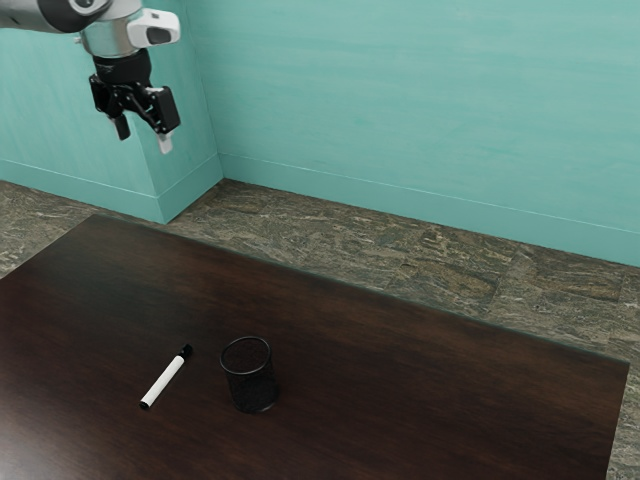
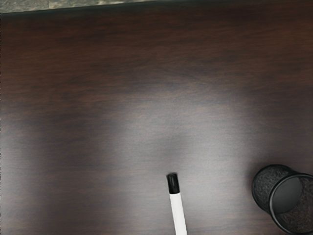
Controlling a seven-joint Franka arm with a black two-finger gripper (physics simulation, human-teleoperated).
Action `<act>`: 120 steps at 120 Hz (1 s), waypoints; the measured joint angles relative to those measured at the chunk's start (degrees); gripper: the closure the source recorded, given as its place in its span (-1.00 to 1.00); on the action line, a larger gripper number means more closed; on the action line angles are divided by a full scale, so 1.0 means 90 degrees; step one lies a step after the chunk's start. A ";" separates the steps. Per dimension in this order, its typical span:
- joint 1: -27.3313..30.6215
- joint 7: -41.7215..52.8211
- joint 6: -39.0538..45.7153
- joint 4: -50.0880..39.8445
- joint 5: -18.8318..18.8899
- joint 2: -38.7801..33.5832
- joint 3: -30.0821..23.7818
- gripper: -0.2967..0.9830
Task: Put the marker into the pen holder.
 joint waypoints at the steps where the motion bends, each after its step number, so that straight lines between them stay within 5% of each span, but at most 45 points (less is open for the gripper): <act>1: 0.0006 0.0004 0.0000 -0.0001 -0.0002 0.0000 0.0001 -0.54; 56: -0.0073 -0.0045 0.0003 -0.0249 0.0136 -0.0088 -0.0017 -0.54; 76: -0.0911 -0.0172 0.1499 -0.2923 0.0196 0.0288 0.0438 -0.53; 100: -0.0360 -0.0290 0.3193 -0.3626 0.0080 0.0988 0.0526 -0.54; 120: -0.0370 -0.0512 0.3727 -0.4896 0.0061 0.0117 0.0533 -0.54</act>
